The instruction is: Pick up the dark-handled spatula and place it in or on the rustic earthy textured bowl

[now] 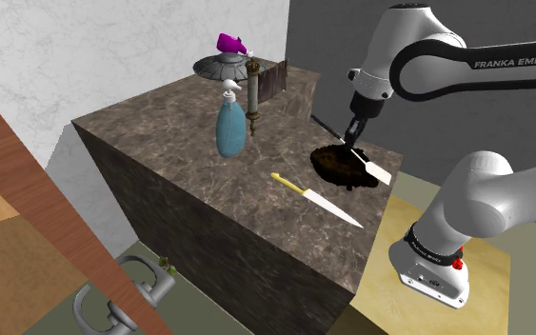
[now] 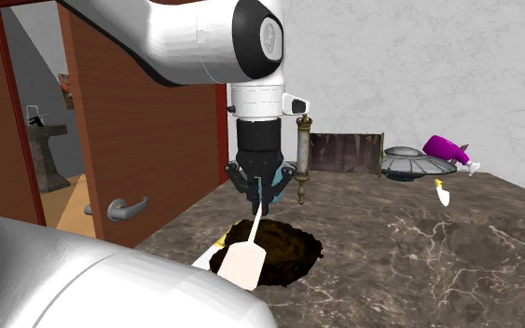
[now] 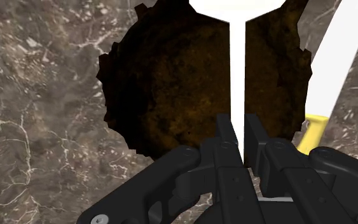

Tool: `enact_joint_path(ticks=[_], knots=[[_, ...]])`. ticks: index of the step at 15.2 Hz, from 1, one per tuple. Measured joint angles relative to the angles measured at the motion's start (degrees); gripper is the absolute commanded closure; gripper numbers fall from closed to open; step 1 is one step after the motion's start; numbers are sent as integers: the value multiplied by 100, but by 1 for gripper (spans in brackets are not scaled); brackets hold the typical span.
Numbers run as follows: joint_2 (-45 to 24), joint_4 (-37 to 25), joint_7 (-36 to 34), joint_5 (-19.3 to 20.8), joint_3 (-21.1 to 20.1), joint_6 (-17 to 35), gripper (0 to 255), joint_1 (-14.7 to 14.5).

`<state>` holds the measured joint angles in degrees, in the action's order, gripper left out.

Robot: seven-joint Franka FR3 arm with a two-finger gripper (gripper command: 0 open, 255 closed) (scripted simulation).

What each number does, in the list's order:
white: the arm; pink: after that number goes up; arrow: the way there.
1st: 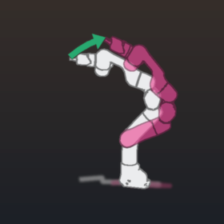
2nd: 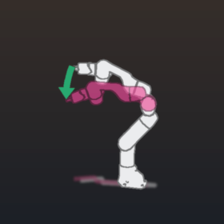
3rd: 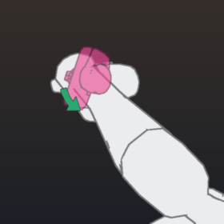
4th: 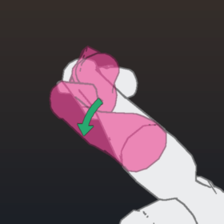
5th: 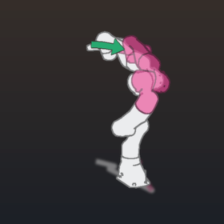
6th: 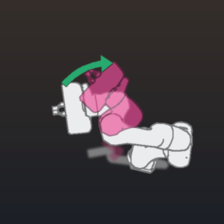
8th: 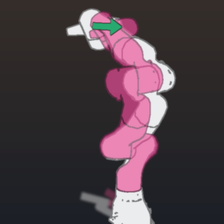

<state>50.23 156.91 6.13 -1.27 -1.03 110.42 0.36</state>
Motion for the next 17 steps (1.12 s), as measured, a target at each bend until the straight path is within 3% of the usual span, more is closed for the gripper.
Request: enact_joint_path(ticks=[5, 11, 12, 17], knots=[[-79, 308, 9, -2, 0, 388, 255, 1], [-87, 343, 12, -2, 2, 433, 255, 2], [-87, 343, 12, -2, 2, 433, 0, 2], [-87, 343, 12, -2, 2, 433, 0, 2]])
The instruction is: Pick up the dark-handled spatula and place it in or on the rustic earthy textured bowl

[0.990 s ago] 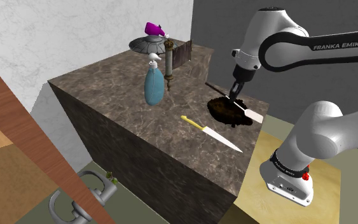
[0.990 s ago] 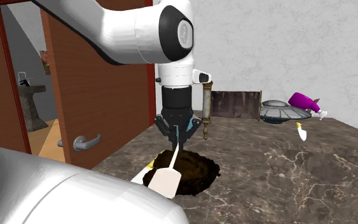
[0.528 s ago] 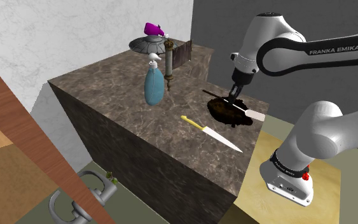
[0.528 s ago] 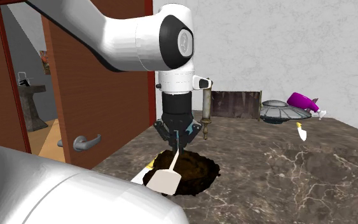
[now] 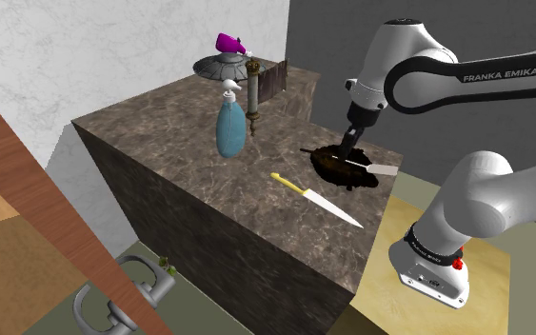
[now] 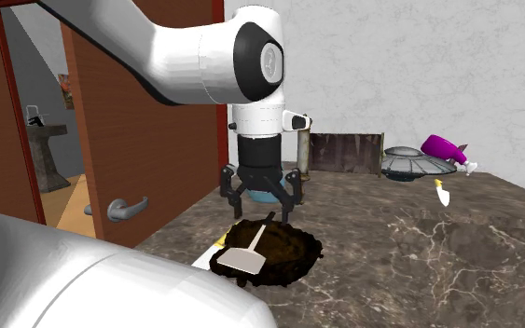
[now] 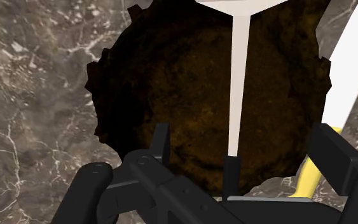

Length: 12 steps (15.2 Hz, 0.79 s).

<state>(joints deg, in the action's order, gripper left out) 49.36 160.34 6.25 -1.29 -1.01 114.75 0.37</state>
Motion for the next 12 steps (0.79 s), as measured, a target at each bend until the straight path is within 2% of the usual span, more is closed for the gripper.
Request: enact_joint_path(ticks=[2, 6, 12], knots=[[44, -59, -5, -1, -2, -98, 0, -2], [196, -532, 4, 18, 19, -718, 0, 10], [173, -639, -3, 15, 14, -811, 0, 7]])
